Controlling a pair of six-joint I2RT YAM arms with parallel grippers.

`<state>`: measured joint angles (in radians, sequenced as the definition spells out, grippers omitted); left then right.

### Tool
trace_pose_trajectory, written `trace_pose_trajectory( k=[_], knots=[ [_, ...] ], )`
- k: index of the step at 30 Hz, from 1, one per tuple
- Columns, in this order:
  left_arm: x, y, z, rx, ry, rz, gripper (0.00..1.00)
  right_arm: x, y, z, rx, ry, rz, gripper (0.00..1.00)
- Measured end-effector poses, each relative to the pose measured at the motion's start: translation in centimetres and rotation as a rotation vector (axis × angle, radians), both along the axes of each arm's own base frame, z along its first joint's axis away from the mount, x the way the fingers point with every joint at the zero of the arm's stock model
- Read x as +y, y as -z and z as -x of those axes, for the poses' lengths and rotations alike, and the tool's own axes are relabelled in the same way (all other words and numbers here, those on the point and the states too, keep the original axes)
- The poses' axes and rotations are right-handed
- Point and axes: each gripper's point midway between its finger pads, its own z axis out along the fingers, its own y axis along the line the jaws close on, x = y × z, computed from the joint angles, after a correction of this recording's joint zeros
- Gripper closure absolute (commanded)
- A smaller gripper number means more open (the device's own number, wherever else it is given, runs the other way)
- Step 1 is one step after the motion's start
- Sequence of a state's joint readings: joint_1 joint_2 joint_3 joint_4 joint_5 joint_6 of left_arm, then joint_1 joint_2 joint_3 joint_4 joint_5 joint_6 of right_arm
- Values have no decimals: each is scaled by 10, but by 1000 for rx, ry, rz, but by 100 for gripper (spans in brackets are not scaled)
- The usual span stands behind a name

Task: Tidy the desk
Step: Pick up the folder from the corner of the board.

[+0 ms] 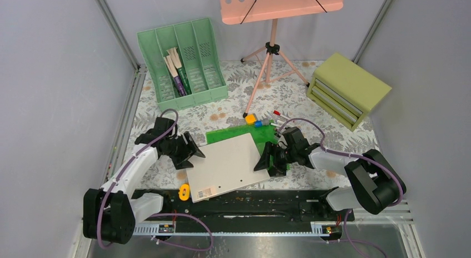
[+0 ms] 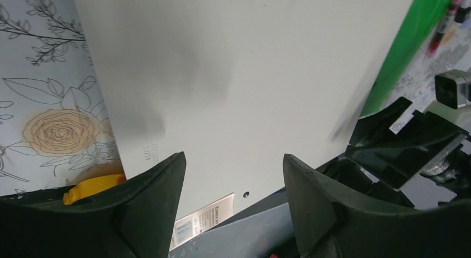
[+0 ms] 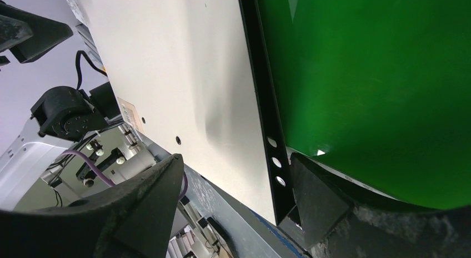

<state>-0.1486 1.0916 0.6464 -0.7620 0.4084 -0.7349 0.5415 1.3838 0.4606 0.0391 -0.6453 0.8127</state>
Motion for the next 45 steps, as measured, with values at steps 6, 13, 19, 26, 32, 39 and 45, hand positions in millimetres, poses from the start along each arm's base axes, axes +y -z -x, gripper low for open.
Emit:
trace_pose_trajectory(
  k=[6, 13, 19, 26, 32, 39, 45],
  knots=[
    [-8, -19, -4, -65, 28, 55, 35, 1, 0, -1, -11, -1, -9, 25],
    [-11, -36, -9, -127, 53, 76, 34, 1, 1, 0, -13, -2, -11, 26],
    [-1, -30, -8, -121, 53, 3, 30, 1, 1, 0, -14, -2, -11, 26],
    [20, -2, -1, -8, 1, -129, 29, 1, 1, 0, -14, -2, -11, 25],
    [32, 14, 5, 28, -41, -195, 29, 1, 1, 0, -14, -2, -12, 25],
    [29, 28, 8, 62, -35, -180, 36, 1, 1, 0, -14, -2, -11, 25],
    [25, 35, 8, 74, -22, -163, 46, 0, 2, 1, -9, -2, -7, 29]
  ],
)
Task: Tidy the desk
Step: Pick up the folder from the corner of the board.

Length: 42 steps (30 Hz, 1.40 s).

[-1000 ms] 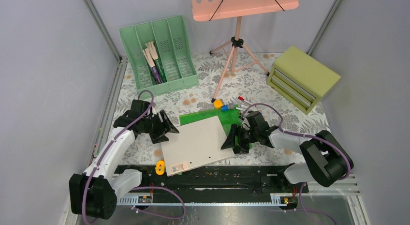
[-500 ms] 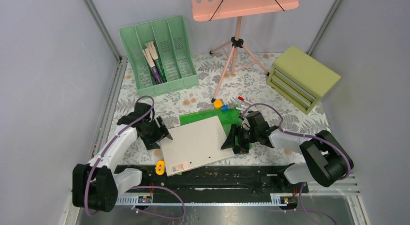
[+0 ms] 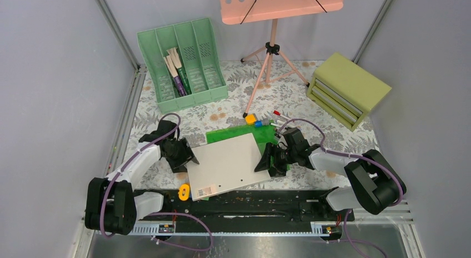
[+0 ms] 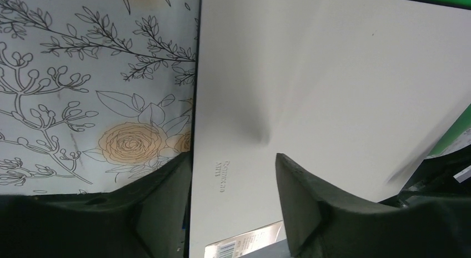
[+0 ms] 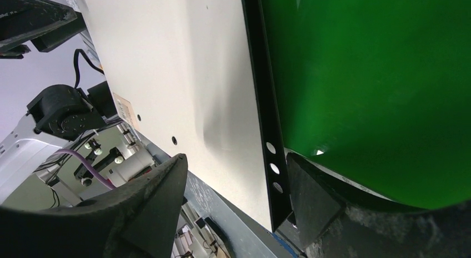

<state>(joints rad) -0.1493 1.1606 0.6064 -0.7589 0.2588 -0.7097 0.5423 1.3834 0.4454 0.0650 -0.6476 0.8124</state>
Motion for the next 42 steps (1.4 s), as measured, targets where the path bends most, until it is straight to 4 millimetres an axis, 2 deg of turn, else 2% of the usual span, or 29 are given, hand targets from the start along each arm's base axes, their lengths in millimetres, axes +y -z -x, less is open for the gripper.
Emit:
trace_pose_trajectory(
  k=[6, 10, 17, 19, 23, 26, 29, 30, 34, 42],
  knots=[
    [-1, 0, -4, -24, 14, 7, 55, 2, -6, 3, -11, -9, -10, 30],
    [-1, 2, -3, -25, 24, 10, 62, 7, -22, 0, -40, -11, -50, 31],
    [-9, -2, -2, -25, 42, 56, 63, 21, -62, -9, -107, -20, -156, 33],
    [-11, -3, -1, -24, 46, 65, 63, 24, -71, -10, -118, -17, -189, 40],
    [-12, -4, -1, -24, 48, 75, 63, 30, -84, -15, -123, 3, -239, 66],
    [-13, -4, -1, -25, 48, 77, 62, 33, -89, -16, -116, 7, -260, 80],
    [-12, -4, -1, -28, 51, 76, 61, 33, -92, -15, -113, 8, -265, 100],
    [-13, -5, -1, -29, 52, 76, 61, 33, -94, -15, -115, 8, -265, 100],
    [-13, -21, -6, -80, 69, 77, 58, 32, -110, -17, -157, 4, -256, 100],
    [-16, -90, -35, -330, 127, 85, 51, 25, -143, -21, -266, -2, -218, 100]
  ],
)
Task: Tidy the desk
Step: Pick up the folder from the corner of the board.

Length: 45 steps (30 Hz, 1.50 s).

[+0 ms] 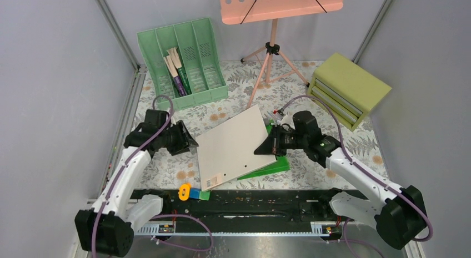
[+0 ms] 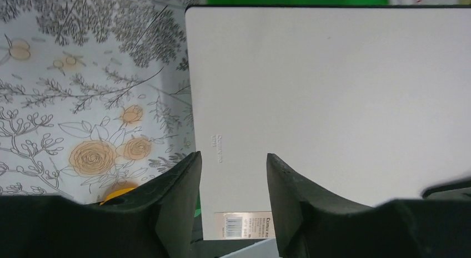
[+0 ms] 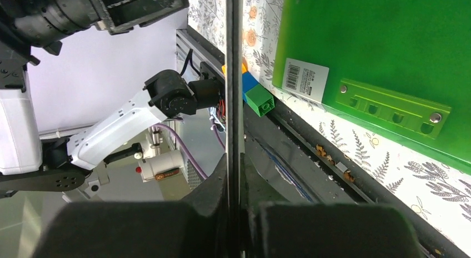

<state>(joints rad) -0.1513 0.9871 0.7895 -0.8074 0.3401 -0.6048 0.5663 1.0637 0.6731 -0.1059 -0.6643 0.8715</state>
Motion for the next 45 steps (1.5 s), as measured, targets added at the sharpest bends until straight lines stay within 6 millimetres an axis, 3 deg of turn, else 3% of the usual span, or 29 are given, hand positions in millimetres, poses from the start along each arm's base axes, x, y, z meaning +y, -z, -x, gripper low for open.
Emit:
trace_pose_trajectory(
  k=[11, 19, 21, 29, 36, 45],
  knots=[
    [8, -113, -5, -395, 8, -9, 25, -26, -49, 6, -213, 38, 69, 100],
    [12, -185, 4, -739, -12, 33, 7, -64, -63, 18, -393, 128, 148, 100],
    [11, -196, 8, -817, -11, 47, 6, -73, -63, 18, -428, 150, 174, 100],
    [7, -200, 6, -880, 19, 63, 3, -90, -56, 21, -452, 139, 291, 100],
    [0, -178, -5, -789, 74, 46, 2, -92, -44, 28, -423, 80, 335, 100],
    [-13, -158, 3, -698, 178, 73, 2, -83, -35, 45, -381, -56, 318, 100]
  ],
)
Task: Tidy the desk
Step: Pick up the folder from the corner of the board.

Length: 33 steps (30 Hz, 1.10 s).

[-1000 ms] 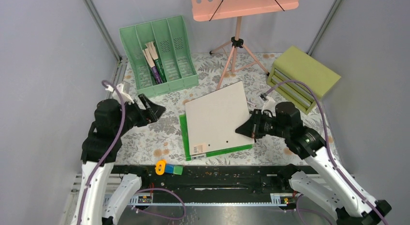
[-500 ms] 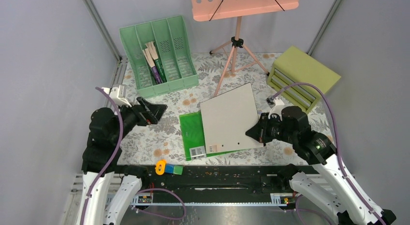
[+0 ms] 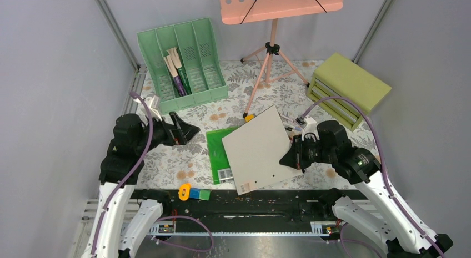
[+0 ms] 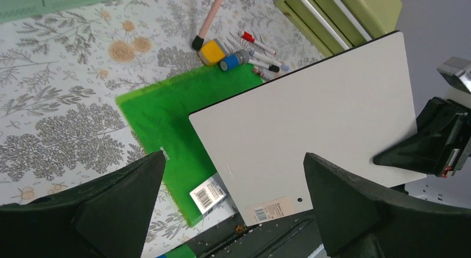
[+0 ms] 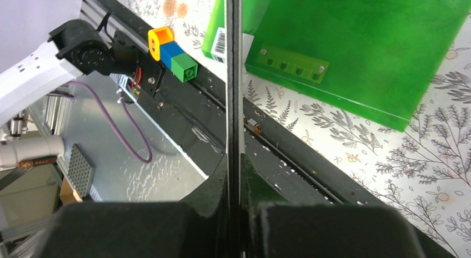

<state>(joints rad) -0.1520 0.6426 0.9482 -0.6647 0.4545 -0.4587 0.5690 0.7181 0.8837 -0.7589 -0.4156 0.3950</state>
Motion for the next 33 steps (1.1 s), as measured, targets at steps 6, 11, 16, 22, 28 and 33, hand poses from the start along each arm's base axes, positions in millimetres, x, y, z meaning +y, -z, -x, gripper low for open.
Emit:
trace_pose_trajectory(
  k=[6, 11, 16, 22, 28, 33],
  knots=[
    [-8, 18, 3, 82, 73, -15, 2, 6, -14, 13, -23, -72, -65, 100],
    [-12, 25, 4, 116, 110, -21, 2, 16, -30, 24, -26, -148, -143, 100],
    [-17, 23, 10, 131, 161, -18, 3, 24, -34, 31, 17, -202, -184, 100],
    [-25, 26, 15, 166, 227, -4, 3, 27, -36, 36, 45, -226, -203, 100],
    [-32, 26, 21, 174, 280, 7, 3, 29, -35, 40, 71, -251, -215, 100],
    [-42, 34, 30, 209, 347, 13, 3, 30, -31, 42, 96, -262, -214, 100]
  ],
)
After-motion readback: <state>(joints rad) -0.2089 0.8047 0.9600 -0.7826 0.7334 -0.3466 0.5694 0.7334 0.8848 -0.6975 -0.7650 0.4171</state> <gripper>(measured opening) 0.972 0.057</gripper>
